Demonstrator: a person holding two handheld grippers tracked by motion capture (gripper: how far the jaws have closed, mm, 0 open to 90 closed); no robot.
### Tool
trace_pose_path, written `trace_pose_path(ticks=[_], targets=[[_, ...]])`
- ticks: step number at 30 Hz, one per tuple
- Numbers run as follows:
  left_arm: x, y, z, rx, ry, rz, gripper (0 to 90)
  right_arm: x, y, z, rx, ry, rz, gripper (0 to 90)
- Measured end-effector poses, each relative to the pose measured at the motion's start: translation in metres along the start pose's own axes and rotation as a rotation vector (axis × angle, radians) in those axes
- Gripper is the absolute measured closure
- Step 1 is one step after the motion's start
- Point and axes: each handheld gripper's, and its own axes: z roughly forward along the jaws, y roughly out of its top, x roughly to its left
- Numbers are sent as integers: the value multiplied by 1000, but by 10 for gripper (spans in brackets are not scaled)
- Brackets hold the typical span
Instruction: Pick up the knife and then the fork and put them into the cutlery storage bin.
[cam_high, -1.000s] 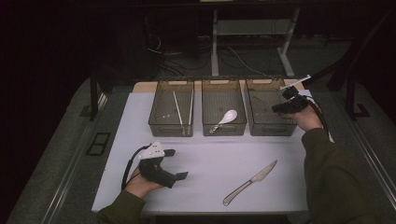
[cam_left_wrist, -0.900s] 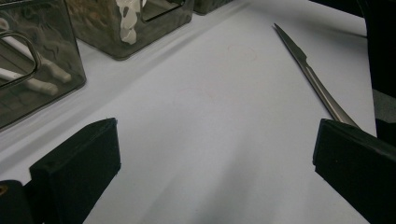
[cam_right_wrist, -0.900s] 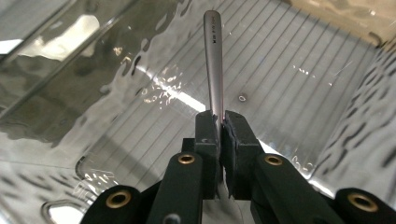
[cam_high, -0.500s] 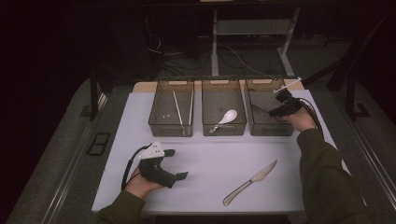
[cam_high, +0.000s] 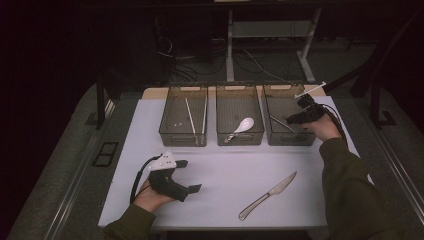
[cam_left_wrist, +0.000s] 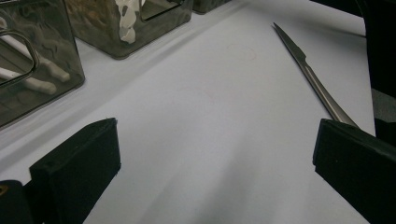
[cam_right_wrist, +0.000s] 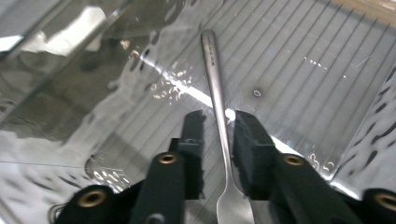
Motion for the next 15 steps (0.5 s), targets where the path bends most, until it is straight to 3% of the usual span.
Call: trace_pose_path(ticks=[6,15], targets=[[1,0,1,-3,0,-5,0,0,0,-14,-60,47,9,507],[1,0,1,0,3,-7,0,13,-6,-45,-169,112,-40,444]])
